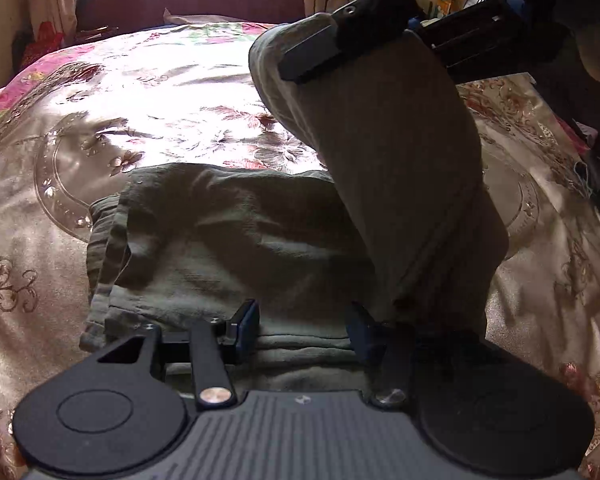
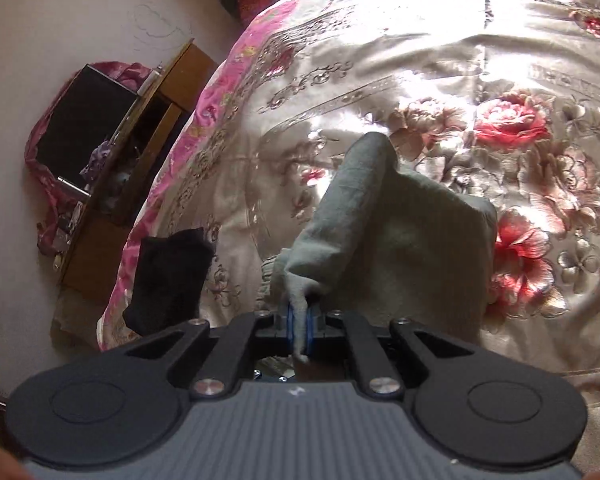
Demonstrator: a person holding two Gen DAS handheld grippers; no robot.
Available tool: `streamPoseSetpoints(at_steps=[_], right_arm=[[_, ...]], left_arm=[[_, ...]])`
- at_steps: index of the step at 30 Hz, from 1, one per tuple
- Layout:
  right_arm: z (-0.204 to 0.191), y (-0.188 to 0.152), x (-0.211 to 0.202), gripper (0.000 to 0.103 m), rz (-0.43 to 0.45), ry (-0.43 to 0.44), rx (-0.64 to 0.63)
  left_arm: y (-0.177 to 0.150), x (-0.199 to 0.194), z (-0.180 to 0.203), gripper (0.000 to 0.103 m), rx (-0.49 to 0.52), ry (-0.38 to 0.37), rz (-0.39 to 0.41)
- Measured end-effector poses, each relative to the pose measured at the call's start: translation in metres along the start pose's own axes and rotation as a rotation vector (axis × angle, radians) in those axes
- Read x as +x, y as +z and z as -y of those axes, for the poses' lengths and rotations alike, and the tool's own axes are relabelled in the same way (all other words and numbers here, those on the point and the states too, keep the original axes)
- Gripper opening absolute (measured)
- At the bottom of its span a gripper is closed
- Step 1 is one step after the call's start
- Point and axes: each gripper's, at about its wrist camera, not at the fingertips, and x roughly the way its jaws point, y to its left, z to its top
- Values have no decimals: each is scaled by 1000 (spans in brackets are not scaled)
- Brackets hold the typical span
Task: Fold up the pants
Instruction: 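Grasp the pants end with the right gripper and lift it over the stack, then lay the lifted end onto the stack and open the right gripper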
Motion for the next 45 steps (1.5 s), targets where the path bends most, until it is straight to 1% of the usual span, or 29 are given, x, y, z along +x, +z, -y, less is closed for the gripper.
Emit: streamPoseSetpoints(at_steps=[4, 8, 12, 15, 18, 19, 20, 22, 24, 27, 31, 33, 35, 37, 39, 40, 43, 45], right_arm=[[-21, -10, 50, 7, -64, 35, 7], [-39, -22, 82, 7, -104, 43, 2], [-61, -34, 108, 7, -141, 13, -100], [-66, -39, 126, 10, -162, 1, -116], [-67, -46, 140, 13, -169, -40, -141], [-67, -47, 140, 15, -166, -38, -134], [-67, -48, 141, 19, -167, -25, -130], [-70, -49, 139, 24, -166, -11, -135], [-74, -50, 134, 25, -163, 2, -148], [-81, -49, 120, 25, -145, -2, -191], [-81, -44, 96, 25, -98, -3, -214], [-79, -39, 89, 25, -54, -52, -248], [-74, -31, 91, 25, -38, -96, -264], [-66, -23, 94, 25, -12, -144, -270], [-56, -18, 97, 25, -2, -221, -286], [-52, -15, 97, 25, -4, -246, -284], [-46, -5, 92, 25, 12, -255, -325], [-49, 6, 93, 26, 10, -244, -429]], left_arm=[[-13, -16, -15, 61, -39, 11, 4], [-26, -27, -30, 61, -72, 16, -3], [-36, -34, -39, 61, -94, 21, -3], [-41, -40, -40, 61, -76, 39, 3], [-44, -46, -40, 61, -67, 48, 1], [-46, -50, -40, 61, -72, 47, 0], [-47, -54, -41, 61, -74, 47, -2], [-50, -61, -40, 61, -66, 57, -6], [-52, -67, -39, 61, -56, 78, -16], [-52, -76, -43, 61, -50, 115, -32], [-45, -89, -58, 61, -70, 166, -21], [-39, -95, -63, 62, -69, 198, -1], [-34, -97, -70, 62, -81, 217, 13], [-34, -95, -77, 66, -101, 220, 22], [-38, -87, -79, 66, -108, 220, 17], [-39, -83, -79, 66, -105, 217, 20], [-39, -77, -81, 66, -105, 195, 20], [-39, -77, -82, 66, -110, 177, 25]])
